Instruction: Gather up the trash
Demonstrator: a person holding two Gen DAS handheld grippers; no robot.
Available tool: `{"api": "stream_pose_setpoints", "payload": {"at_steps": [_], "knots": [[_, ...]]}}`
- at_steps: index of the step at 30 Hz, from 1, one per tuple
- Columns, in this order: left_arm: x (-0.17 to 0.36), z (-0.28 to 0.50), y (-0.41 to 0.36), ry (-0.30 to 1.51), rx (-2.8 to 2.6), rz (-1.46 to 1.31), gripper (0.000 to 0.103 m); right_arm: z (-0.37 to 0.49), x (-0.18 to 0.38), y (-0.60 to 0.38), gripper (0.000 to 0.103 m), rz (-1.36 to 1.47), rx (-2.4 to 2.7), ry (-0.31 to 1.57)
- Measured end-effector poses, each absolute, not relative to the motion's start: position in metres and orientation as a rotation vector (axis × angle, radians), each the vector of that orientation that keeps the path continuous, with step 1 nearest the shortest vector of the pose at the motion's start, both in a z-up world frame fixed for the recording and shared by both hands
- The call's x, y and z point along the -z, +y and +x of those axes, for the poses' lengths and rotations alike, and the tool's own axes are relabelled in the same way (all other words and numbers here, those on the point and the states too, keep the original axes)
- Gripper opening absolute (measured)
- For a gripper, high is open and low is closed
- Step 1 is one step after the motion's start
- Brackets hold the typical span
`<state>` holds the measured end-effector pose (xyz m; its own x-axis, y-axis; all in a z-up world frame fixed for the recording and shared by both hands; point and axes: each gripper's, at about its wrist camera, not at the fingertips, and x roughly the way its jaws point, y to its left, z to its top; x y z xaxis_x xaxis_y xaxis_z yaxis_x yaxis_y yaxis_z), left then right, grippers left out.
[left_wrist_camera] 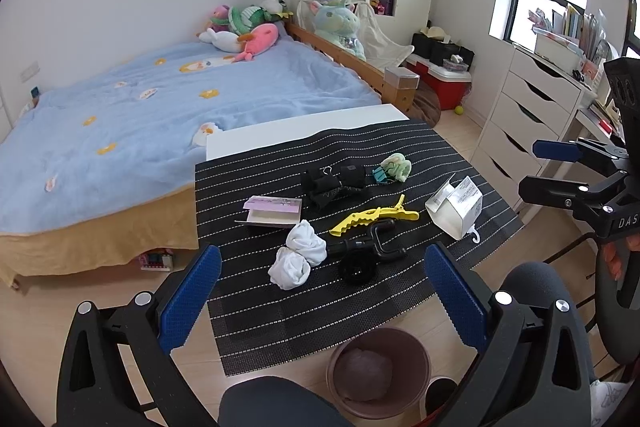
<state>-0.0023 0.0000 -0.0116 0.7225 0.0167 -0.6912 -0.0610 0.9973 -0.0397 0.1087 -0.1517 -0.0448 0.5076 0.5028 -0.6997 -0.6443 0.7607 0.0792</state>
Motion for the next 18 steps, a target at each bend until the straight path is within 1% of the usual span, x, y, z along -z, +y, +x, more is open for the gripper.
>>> {"api": "stream_pose_setpoints", "payload": {"at_steps": [18], "knots": [[0.0102, -0.0043, -0.0035, 0.772, -0.044, -0.064, 0.098, 0.1071, 0.0451, -0.1545, 0.1, -0.204, -0.697, 0.775]]}}
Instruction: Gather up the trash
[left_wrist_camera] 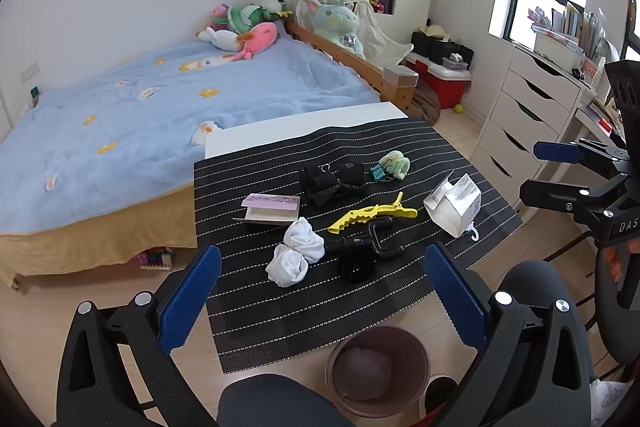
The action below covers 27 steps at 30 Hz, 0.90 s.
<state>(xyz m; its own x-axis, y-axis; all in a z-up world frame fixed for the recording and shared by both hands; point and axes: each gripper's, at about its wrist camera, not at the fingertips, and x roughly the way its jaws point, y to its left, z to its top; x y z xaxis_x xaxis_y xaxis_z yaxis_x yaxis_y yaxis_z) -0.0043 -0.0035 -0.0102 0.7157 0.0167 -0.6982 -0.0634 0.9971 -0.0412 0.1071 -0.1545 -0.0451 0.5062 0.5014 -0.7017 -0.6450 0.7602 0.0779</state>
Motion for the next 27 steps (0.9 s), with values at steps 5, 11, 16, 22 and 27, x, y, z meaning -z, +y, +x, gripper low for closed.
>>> {"api": "stream_pose_setpoints", "payload": {"at_steps": [5, 11, 16, 22, 27], "knots": [[0.01, -0.005, -0.003, 0.774, -0.051, -0.067, 0.098, 0.105, 0.048, -0.159, 0.1, -0.201, -0.696, 0.78], [0.011, -0.006, -0.004, 0.781, -0.049, -0.072, 0.098, 0.106, 0.049, -0.16, 0.1, -0.199, -0.69, 0.792], [0.015, -0.004, -0.001, 0.786, -0.047, -0.074, 0.098, 0.11, 0.051, -0.159, 0.1, -0.204, -0.687, 0.806], [0.016, -0.004, 0.001, 0.79, -0.047, -0.081, 0.098, 0.121, 0.059, -0.156, 0.1, -0.22, -0.686, 0.837], [0.019, -0.003, 0.002, 0.793, -0.052, -0.084, 0.098, 0.134, 0.07, -0.151, 0.1, -0.253, -0.684, 0.869]]}}
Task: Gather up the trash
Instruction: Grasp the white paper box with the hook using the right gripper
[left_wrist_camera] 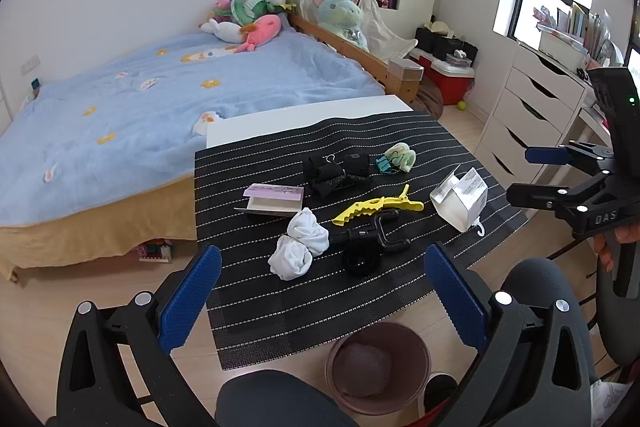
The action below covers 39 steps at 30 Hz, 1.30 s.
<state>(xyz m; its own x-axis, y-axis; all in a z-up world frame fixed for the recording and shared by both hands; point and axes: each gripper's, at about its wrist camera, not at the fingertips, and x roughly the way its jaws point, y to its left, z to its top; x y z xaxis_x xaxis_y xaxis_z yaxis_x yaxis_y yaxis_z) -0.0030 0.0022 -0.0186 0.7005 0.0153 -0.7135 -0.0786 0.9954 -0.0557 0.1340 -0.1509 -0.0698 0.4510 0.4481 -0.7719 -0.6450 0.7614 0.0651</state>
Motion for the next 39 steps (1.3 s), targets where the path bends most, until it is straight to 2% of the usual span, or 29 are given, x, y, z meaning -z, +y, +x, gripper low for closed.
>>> {"api": "stream_pose_setpoints", "payload": {"at_steps": [18, 27, 28, 31, 33, 34, 39], "knots": [[0.038, 0.0, 0.016, 0.84, -0.074, -0.11, 0.098, 0.181, 0.125, -0.135, 0.1, -0.354, -0.679, 1.038], [0.048, 0.004, 0.021, 0.87, -0.082, -0.121, 0.098, 0.191, 0.142, -0.129, 0.1, -0.389, -0.671, 1.061], [0.049, 0.004, 0.021, 0.873, -0.081, -0.121, 0.098, 0.191, 0.142, -0.13, 0.099, -0.387, -0.672, 1.06], [0.051, 0.007, 0.022, 0.878, -0.079, -0.121, 0.098, 0.193, 0.144, -0.13, 0.078, -0.383, -0.669, 1.066], [0.051, 0.007, 0.022, 0.879, -0.078, -0.121, 0.098, 0.193, 0.144, -0.13, 0.073, -0.382, -0.668, 1.069], [0.051, 0.008, 0.022, 0.88, -0.075, -0.122, 0.098, 0.193, 0.144, -0.13, 0.065, -0.381, -0.669, 1.067], [0.052, 0.011, 0.021, 0.88, -0.068, -0.118, 0.098, 0.191, 0.14, -0.132, 0.064, -0.371, -0.673, 1.051]]}}
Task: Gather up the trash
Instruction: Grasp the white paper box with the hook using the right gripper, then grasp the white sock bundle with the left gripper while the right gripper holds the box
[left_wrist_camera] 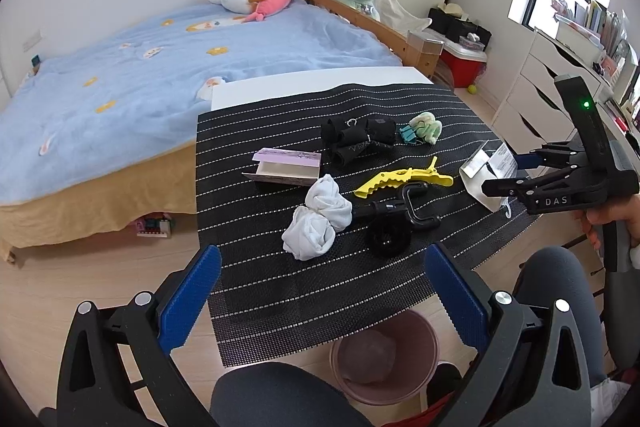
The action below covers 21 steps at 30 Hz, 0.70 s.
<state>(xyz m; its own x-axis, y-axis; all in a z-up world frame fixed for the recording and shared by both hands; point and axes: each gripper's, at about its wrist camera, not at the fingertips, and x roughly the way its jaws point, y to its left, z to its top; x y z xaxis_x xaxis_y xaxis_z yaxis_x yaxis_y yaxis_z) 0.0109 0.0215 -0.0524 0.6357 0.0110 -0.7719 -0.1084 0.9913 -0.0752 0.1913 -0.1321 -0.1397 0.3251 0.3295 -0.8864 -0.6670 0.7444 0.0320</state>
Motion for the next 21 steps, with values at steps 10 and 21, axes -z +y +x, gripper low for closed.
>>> {"api": "stream_pose_setpoints", "payload": {"at_steps": [10, 21], "knots": [[0.055, 0.02, 0.026, 0.889, -0.066, -0.111, 0.098, 0.174, 0.109, -0.142, 0.064, -0.293, -0.699, 0.988], [0.071, 0.053, 0.04, 0.985, -0.011, -0.124, 0.098, 0.156, 0.087, -0.148, 0.064, -0.246, -0.726, 0.946]]}}
